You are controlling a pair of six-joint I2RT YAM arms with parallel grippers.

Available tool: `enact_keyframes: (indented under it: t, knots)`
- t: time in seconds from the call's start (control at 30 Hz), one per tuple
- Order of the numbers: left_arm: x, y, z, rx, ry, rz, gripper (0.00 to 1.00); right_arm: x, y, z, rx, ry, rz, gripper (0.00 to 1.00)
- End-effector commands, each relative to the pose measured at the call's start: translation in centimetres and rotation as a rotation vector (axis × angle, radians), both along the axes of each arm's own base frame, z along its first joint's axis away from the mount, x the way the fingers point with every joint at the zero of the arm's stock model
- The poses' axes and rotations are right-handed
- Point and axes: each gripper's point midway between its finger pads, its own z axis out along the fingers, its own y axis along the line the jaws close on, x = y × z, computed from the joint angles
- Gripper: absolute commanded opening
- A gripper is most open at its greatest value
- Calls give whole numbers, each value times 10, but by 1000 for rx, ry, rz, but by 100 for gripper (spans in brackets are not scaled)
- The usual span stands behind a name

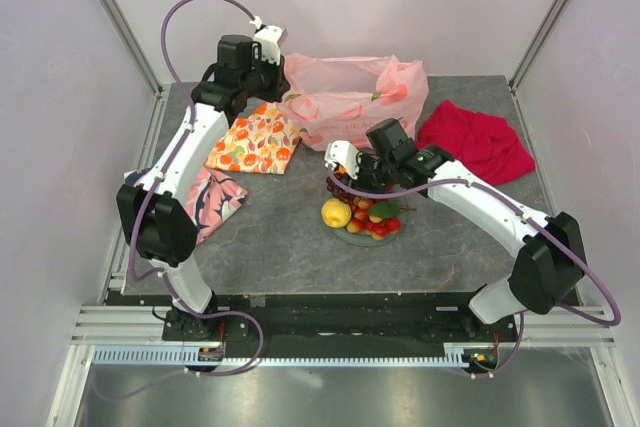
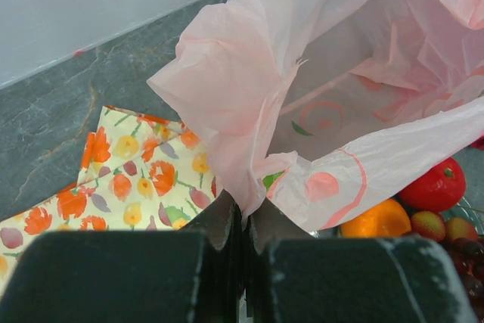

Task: Take the fake fruits out of the plastic bag
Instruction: Place the fake fruit on the plate.

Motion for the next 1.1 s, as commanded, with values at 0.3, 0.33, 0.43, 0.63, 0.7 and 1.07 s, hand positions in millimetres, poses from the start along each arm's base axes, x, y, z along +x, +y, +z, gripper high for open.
enact_keyframes:
  t: [0.3,0.33,0.43,0.63,0.7,1.07]
  knots:
    - [-11,-7,26,-33,-56,-66,2,-4,-19,10,-46,-67,-36,52]
    - [-11,-8,25,-34,-53,-67,2,-4,-20,9,-54,-66,-36,55]
    - [-10,-8,24,-35,-51,-71,2,-6,-28,5,-99,-65,-33,67]
    - [-12,-15,20,-55,-31,-99,2,-14,-42,48,-98,-117,-23,75]
    - [-13,-19,19,-67,-22,-119,2,-15,-37,81,-30,-162,-18,79]
    - [-24,-28,14,-107,18,-170,2,75,3,140,231,-174,-233,73]
